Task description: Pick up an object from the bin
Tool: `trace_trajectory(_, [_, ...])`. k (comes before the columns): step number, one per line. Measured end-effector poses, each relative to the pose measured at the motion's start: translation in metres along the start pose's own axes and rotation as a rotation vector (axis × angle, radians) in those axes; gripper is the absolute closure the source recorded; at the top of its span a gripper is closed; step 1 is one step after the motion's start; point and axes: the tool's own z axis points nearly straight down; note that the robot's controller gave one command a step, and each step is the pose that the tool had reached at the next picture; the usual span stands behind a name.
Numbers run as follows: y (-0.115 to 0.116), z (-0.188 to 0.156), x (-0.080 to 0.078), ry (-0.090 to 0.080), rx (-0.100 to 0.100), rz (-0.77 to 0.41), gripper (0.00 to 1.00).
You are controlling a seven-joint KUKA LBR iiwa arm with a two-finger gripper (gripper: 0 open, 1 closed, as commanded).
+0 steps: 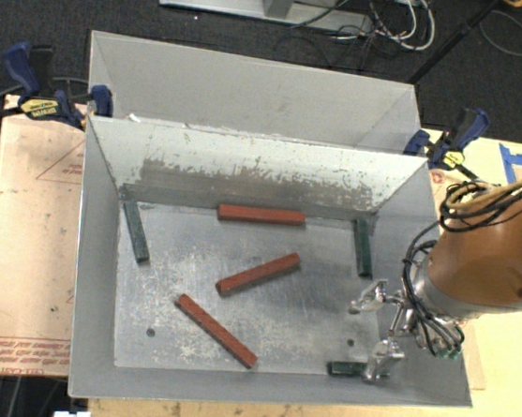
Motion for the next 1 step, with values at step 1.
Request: trace_trajectory(1, [0.0,0.0,0.0,0.0,0.0,0.0,0.0])
